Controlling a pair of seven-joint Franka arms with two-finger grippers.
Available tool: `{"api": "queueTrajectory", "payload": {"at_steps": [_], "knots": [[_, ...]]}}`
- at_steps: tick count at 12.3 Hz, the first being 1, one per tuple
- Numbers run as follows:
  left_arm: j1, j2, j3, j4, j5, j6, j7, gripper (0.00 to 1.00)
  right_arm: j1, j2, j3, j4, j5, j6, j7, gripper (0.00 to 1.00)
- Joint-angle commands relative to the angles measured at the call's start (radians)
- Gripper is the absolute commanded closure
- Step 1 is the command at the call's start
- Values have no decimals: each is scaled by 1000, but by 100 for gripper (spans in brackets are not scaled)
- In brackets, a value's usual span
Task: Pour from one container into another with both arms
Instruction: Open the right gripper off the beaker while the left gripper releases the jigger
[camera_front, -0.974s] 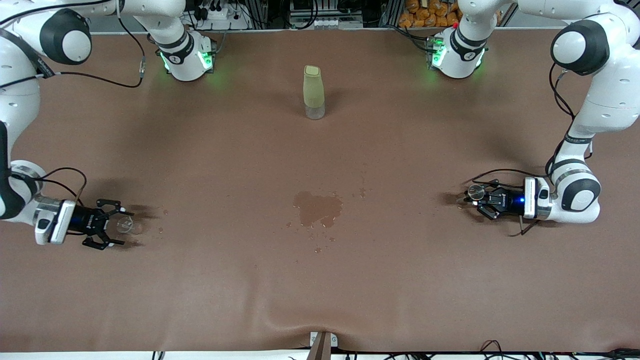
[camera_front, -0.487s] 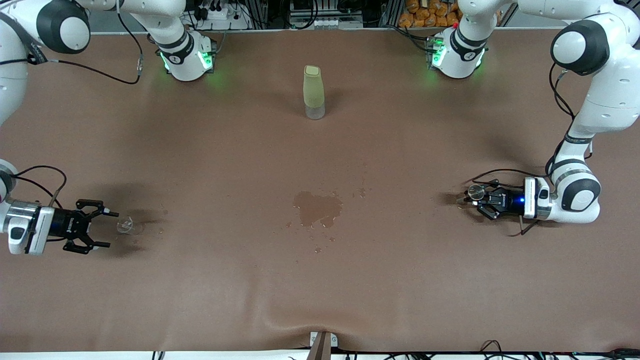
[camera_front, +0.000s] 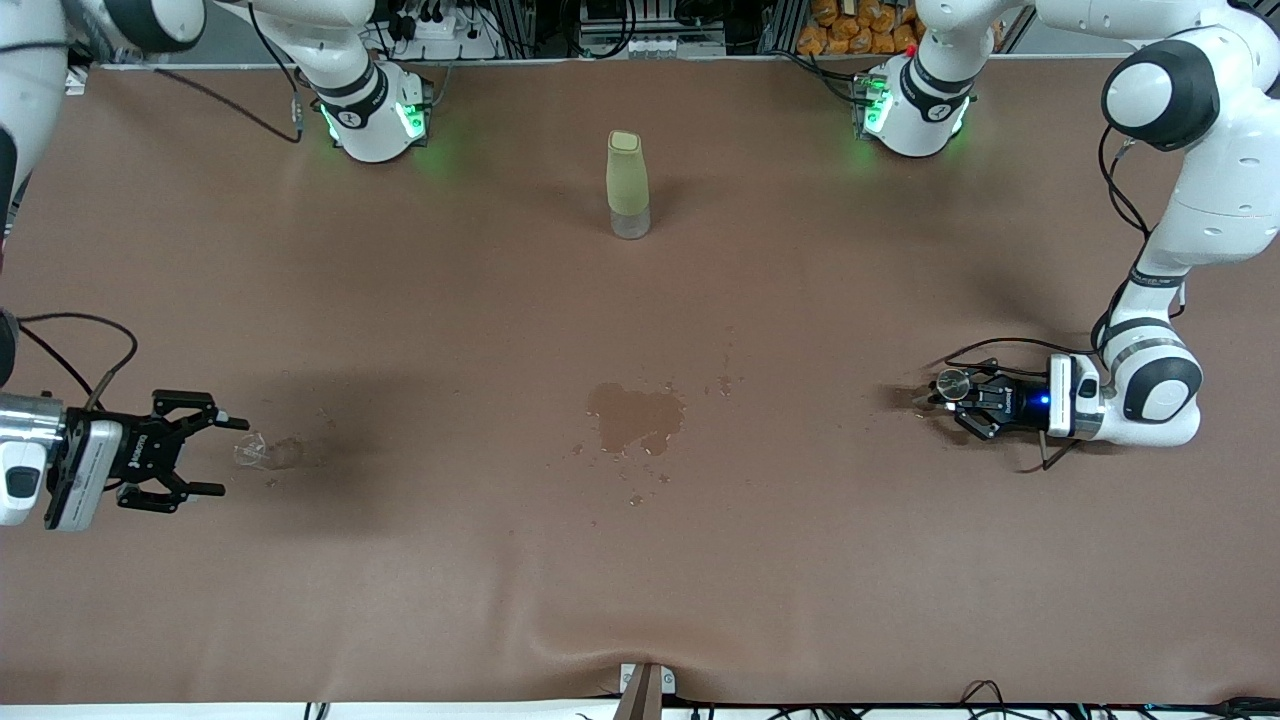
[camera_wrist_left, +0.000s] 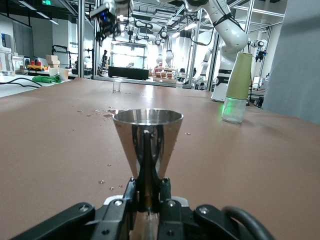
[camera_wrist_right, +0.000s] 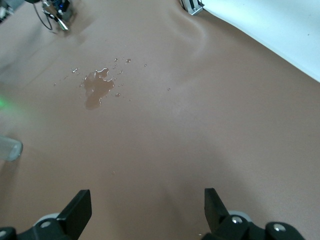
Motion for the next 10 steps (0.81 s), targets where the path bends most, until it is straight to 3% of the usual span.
{"api": "queueTrajectory", "payload": {"at_steps": [1,2,3,6,10], "knots": [[14,10,-9,13,21,-18,-6,67,50,-96,-6,-40,-110,9,143,0],[14,10,-7,15,22,-20,-8,9,67,-120,-6,-43,-147,7,187,0],[14,10,-7,12,24,-20,-31,0,80,-157,-6,-59,-185,7,247,0],[28,-8,-7,20,76,-32,-122,0,146,-287,-3,-146,-302,7,454,0],[58,-66,-10,67,192,-70,-382,0,205,-406,-26,-181,-437,-51,709,0]]}}
